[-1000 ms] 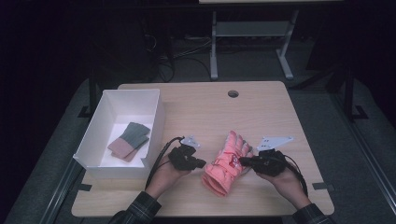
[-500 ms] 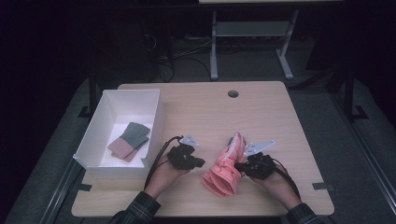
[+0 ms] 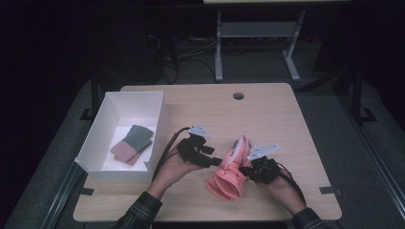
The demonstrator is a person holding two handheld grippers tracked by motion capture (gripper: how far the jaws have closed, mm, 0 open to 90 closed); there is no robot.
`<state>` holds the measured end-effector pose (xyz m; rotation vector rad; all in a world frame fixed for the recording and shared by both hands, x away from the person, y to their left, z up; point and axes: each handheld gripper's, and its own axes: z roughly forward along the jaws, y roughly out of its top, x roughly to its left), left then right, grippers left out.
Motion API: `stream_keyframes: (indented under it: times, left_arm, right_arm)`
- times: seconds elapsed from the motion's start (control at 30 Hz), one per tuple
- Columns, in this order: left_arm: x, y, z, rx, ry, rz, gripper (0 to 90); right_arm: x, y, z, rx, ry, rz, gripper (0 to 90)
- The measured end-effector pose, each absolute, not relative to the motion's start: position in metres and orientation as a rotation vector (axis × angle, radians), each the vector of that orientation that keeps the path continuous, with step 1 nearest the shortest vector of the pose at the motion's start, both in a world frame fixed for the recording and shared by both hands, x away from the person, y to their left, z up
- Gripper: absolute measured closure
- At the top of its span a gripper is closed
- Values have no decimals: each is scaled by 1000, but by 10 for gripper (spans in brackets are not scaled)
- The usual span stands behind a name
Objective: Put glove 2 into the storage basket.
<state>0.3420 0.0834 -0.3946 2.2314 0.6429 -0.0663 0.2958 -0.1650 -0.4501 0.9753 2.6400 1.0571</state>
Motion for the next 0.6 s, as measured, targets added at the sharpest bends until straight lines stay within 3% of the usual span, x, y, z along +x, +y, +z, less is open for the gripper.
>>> stream_keyframes:
  times: [0.23, 0.6]
  left_arm:
    - [350, 55, -395, 2248, 624, -62, 270]
    - [356, 27, -418, 2299, 636, -103, 217]
  right_arm:
    - [295, -165, -450, 980, 2635, 1061, 900]
    - [294, -165, -451, 984, 2626, 1069, 900]
